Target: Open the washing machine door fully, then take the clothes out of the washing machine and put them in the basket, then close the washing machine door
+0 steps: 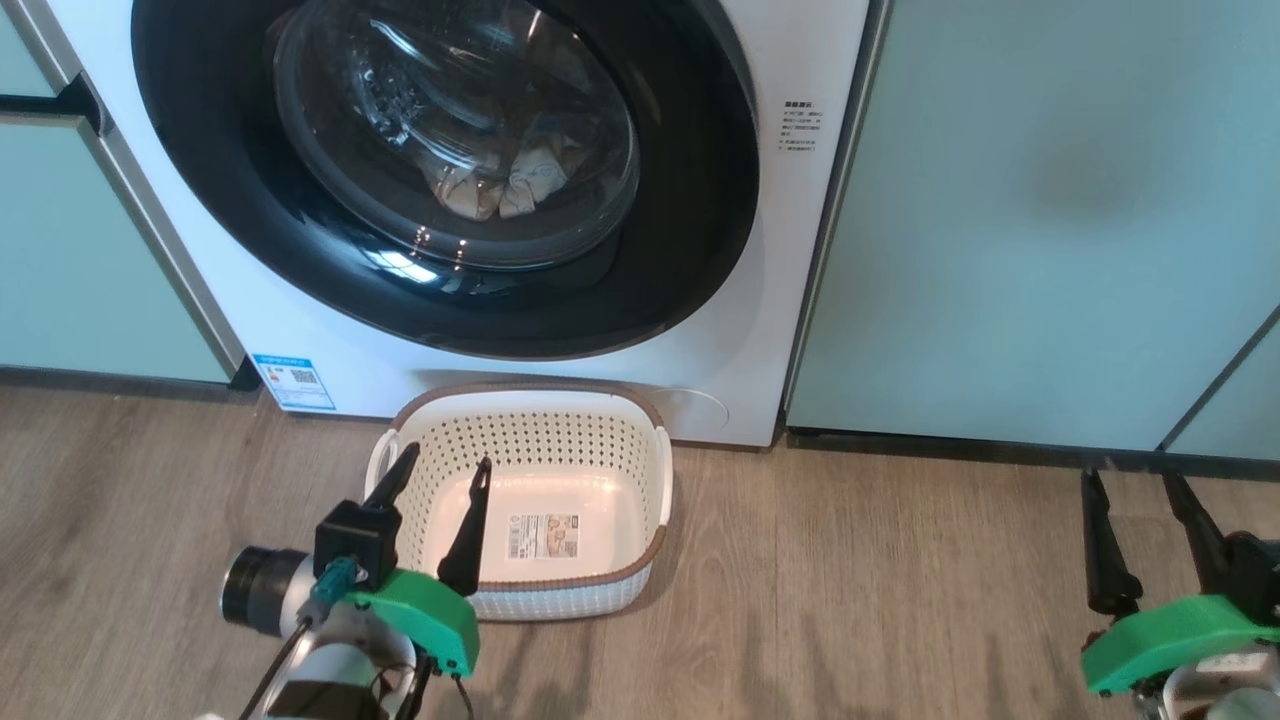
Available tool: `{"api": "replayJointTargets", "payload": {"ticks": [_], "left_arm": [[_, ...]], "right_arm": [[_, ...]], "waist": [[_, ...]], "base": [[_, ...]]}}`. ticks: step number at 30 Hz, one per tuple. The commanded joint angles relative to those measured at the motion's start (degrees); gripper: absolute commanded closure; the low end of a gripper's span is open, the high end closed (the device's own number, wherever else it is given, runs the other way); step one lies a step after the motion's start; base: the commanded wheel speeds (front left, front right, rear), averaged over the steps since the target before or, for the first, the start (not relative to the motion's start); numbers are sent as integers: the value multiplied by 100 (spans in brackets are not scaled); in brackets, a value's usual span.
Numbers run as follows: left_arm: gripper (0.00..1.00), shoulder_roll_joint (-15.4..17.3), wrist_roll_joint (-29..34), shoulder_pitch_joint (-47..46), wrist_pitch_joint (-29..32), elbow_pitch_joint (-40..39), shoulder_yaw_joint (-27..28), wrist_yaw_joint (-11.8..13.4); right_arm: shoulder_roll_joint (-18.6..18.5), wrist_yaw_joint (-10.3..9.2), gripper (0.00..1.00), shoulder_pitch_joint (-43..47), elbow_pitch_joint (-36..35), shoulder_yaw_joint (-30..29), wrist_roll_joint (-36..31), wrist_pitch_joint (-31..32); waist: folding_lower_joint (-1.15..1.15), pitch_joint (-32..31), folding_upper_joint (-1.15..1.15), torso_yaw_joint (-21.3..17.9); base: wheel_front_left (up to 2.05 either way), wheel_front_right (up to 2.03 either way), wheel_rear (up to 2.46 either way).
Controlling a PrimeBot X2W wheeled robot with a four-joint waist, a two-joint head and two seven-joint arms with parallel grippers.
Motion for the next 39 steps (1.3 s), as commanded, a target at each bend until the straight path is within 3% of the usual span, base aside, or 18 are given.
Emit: {"api": "replayJointTargets", "payload": {"ticks": [1, 12, 15, 16, 17, 39], "left_arm": [[0, 42, -22, -314, -60, -154, 247, -16], [0, 16, 32, -316, -60, -158, 291, -37], [0, 11, 47, -318, -60, -156, 292, -48], [0, 9, 53, -317, -60, -156, 292, -51], [0, 6, 58, -317, -60, -158, 292, -52], [0, -49, 115, -334, -60, -225, 320, -86]], "right_arm": [[-29, -17, 0, -269, -186, 110, 22, -79], [-21, -17, 0, -260, -195, 129, 27, -79], [-19, -17, 7, -259, -200, 132, 31, -79], [-21, -17, 62, -257, -196, 136, 32, -79], [-22, -17, 100, -256, -191, 146, 34, -79], [-160, -17, 100, -349, -39, 271, 419, -79]], "waist": [[0, 5, 0, 2], [0, 28, 0, -13], [0, 32, 0, -17], [0, 32, 0, -18], [0, 34, 0, -18], [0, 126, 0, 3]], "base": [[0, 0, 0], [0, 0, 0], [0, 0, 0], [0, 0, 0], [0, 0, 0], [0, 0, 0]]}}
